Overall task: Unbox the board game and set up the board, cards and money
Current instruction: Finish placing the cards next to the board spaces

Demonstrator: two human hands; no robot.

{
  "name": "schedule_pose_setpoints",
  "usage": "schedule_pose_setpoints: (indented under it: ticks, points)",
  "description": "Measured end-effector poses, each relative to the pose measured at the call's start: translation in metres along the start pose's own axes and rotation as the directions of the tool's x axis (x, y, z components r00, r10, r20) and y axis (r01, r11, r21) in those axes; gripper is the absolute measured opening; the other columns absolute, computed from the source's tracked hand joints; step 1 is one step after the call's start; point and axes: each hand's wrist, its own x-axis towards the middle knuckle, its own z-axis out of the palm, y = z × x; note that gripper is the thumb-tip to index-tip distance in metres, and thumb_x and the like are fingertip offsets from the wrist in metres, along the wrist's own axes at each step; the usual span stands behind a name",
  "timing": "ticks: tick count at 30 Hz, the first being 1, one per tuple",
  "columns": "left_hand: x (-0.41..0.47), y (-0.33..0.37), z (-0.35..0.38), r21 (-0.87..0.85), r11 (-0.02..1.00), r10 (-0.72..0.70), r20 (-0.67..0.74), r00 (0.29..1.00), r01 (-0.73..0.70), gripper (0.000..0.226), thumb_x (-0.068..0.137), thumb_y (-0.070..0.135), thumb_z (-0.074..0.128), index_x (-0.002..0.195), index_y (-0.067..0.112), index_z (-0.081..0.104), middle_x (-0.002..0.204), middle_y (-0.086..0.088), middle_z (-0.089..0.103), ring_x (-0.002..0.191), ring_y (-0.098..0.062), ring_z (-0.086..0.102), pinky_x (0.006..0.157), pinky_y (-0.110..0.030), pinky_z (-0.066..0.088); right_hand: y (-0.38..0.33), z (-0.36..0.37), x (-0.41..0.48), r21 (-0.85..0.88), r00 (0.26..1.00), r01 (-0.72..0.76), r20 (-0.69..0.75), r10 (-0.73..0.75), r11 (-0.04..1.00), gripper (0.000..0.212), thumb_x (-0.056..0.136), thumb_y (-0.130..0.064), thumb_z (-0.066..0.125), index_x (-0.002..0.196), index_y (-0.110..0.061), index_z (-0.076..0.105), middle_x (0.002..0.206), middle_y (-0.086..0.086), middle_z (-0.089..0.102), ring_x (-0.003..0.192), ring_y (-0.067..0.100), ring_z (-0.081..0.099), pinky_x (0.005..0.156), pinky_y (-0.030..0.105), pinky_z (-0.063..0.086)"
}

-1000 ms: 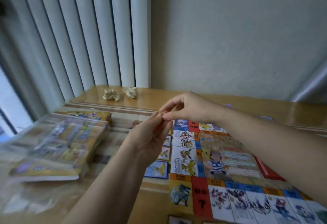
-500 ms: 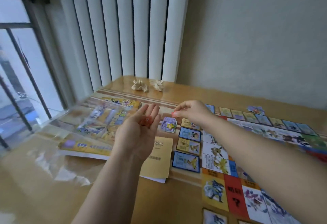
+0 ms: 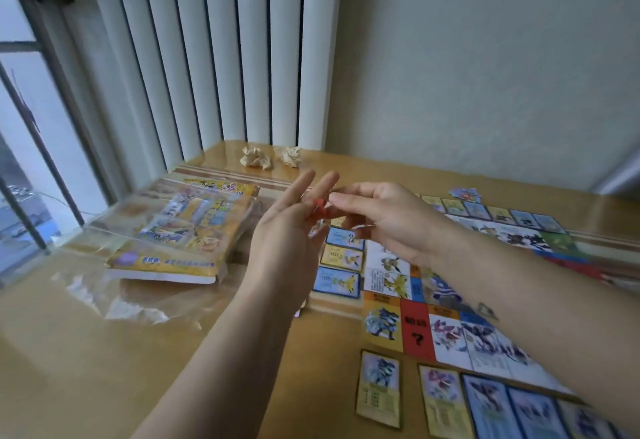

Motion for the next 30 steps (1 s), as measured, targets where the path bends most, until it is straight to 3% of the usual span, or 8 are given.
schedule_pose_setpoints:
  ticks: [3,6,13,16,19,22,26,30]
  points:
    - [-0.029,-0.009,0.025,0.026,0.998,0.060,0.070,0.996,-0.062,0.041,0.096,-0.003,0.032,0.128,0.013,0.053,0.114,0.000,0.070,0.110,-0.014,0.064,0.105,-0.039,0.043,-0.003,-0.002,-0.042,0.191,1.000,0.020,-0.005,-0.020,0.981,0.020,0.087,-0.013,0.063,0.104,-0.003,0.065,0.090,0.008,0.069,0.082,0.015,0.062,0.083,0.032,0.046]
    - [-0.054,-0.020,0.044,0.065,0.991,0.103,0.155,0.983,-0.114,0.042,0.096,-0.004,0.032,0.126,0.015,0.054,0.115,0.001,0.069,0.118,-0.015,0.059,0.108,-0.039,0.039,-0.006,-0.009,-0.083,0.332,0.996,0.060,-0.077,-0.036,0.942,0.004,0.088,-0.007,0.059,0.090,-0.007,0.063,0.073,0.001,0.067,0.063,0.006,0.062,0.061,0.016,0.048]
    - [-0.106,-0.055,0.081,0.185,0.933,0.209,0.421,0.883,-0.309,0.045,0.098,-0.006,0.030,0.121,0.023,0.055,0.126,0.002,0.063,0.122,-0.005,0.054,0.105,-0.026,0.041,0.007,-0.041,-0.162,0.388,0.981,0.111,-0.189,-0.039,0.915,0.011,0.089,-0.006,0.056,0.083,-0.011,0.064,0.070,-0.001,0.064,0.063,0.006,0.060,0.060,0.014,0.049]
    - [-0.119,-0.069,0.095,0.335,0.859,0.162,0.538,0.827,-0.387,0.036,0.100,0.004,0.039,0.126,0.025,0.051,0.130,0.007,0.058,0.119,0.002,0.052,0.099,-0.015,0.042,0.017,-0.059,-0.194,0.418,0.962,0.143,-0.270,-0.028,0.897,0.013,0.089,-0.004,0.055,0.082,-0.011,0.064,0.070,-0.001,0.066,0.065,0.007,0.062,0.060,0.014,0.050]
    - [-0.127,-0.085,0.109,0.472,0.755,0.137,0.565,0.814,-0.454,0.029,0.093,0.018,0.059,0.119,0.029,0.058,0.102,0.010,0.067,0.094,-0.002,0.064,0.079,-0.017,0.052,0.032,-0.077,-0.226,0.445,0.920,0.186,-0.392,0.004,0.876,0.011,0.086,-0.002,0.057,0.083,-0.011,0.063,0.077,0.002,0.067,0.069,0.009,0.062,0.063,0.015,0.052]
    - [-0.135,-0.100,0.129,0.511,0.765,0.015,0.593,0.805,-0.391,0.020,0.086,0.014,0.067,0.099,0.029,0.067,0.081,0.007,0.071,0.081,-0.013,0.069,0.069,-0.019,0.054,0.048,-0.093,-0.257,0.434,0.853,0.212,-0.520,0.051,0.876,0.011,0.085,-0.001,0.059,0.081,-0.011,0.062,0.069,0.000,0.068,0.063,0.009,0.062,0.058,0.016,0.051]
    - [-0.140,-0.123,0.158,0.506,0.803,-0.139,0.672,0.727,-0.314,0.023,0.082,0.008,0.069,0.102,0.019,0.070,0.086,-0.001,0.073,0.079,-0.011,0.069,0.074,-0.019,0.054,0.064,-0.115,-0.295,0.468,0.780,0.260,-0.617,0.102,0.845,0.011,0.081,0.002,0.061,0.080,-0.009,0.063,0.066,0.003,0.066,0.058,0.008,0.062,0.054,0.016,0.050]
    - [-0.151,-0.146,0.189,0.498,0.813,-0.195,0.721,0.665,-0.302,0.018,0.080,0.003,0.071,0.086,0.019,0.068,0.075,0.005,0.070,0.072,-0.006,0.068,0.070,-0.016,0.054,0.076,-0.135,-0.325,0.409,0.695,0.295,-0.712,0.100,0.863,0.010,0.082,0.004,0.061,0.086,-0.004,0.066,0.066,0.004,0.065,0.057,0.008,0.060,0.053,0.015,0.050]
